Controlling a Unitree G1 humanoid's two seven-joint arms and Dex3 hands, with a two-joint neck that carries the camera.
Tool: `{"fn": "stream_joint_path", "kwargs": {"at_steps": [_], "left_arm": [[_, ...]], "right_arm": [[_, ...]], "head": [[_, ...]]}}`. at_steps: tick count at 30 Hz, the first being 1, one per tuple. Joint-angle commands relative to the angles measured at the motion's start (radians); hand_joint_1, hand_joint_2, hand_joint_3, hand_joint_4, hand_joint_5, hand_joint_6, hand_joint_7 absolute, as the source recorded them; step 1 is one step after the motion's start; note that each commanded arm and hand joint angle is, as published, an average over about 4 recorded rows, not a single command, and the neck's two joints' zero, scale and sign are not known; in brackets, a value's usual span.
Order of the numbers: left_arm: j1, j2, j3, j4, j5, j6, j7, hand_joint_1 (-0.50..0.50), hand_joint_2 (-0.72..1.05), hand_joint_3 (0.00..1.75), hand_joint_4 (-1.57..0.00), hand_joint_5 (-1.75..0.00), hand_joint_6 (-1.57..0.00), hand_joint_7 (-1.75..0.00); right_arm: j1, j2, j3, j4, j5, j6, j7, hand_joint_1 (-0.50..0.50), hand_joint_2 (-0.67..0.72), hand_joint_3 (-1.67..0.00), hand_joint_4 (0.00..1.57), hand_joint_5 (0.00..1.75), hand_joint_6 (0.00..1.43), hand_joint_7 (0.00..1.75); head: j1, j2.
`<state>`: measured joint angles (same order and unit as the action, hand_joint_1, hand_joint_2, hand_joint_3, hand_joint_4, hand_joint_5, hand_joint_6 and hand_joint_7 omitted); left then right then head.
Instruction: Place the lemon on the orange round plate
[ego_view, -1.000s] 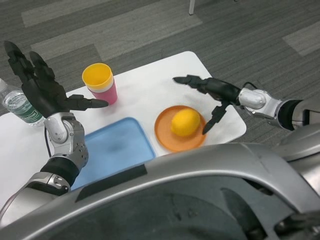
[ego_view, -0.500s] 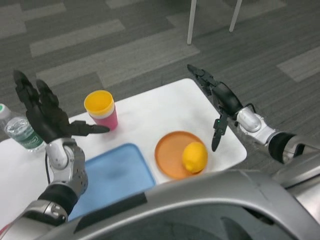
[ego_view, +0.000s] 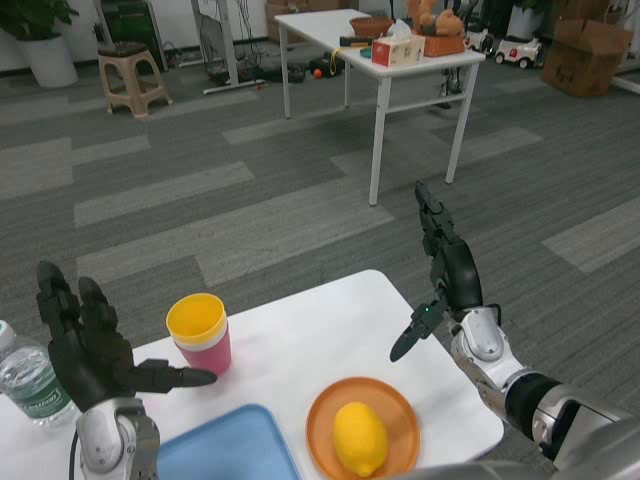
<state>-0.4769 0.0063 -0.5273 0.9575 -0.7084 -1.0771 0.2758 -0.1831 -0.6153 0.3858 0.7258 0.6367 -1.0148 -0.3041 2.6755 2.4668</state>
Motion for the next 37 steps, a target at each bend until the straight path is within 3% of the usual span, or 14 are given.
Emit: {"fn": "stream_joint_path", "kwargs": {"at_steps": [1, 15, 25, 37], "left_arm": [[0.014, 0.001, 0.001, -0.005, -0.003, -0.015, -0.001, -0.50, -0.72, 0.09, 0.00, 0.00, 0.00, -0.07], [0.021, 0.001, -0.003, -0.008, -0.003, -0.015, -0.001, -0.50, -0.72, 0.09, 0.00, 0.00, 0.00, -0.07], [0.027, 0.001, -0.002, -0.008, -0.003, -0.015, -0.001, -0.50, -0.72, 0.09, 0.00, 0.00, 0.00, -0.07], [0.014, -0.001, -0.009, 0.003, -0.003, -0.014, -0.001, -0.50, -0.72, 0.09, 0.00, 0.00, 0.00, -0.07]], "right_arm": [[-0.018, -0.002, -0.024, -0.038, 0.009, -0.019, -0.010, -0.44, 0.72, 0.00, 0.00, 0.00, 0.00, 0.00], [-0.018, -0.013, 0.017, -0.064, 0.009, -0.019, -0.017, -0.46, 0.72, 0.00, 0.00, 0.00, 0.00, 0.00], [-0.022, -0.014, 0.040, -0.066, 0.009, -0.018, -0.019, -0.46, 0.66, 0.00, 0.00, 0.00, 0.00, 0.00], [-0.027, -0.014, 0.038, -0.063, 0.009, -0.018, -0.020, -0.46, 0.66, 0.00, 0.00, 0.00, 0.00, 0.00]], "head": [[-0.005, 0.008], [0.006, 0.005], [0.052, -0.157], [0.025, -0.161]]}}
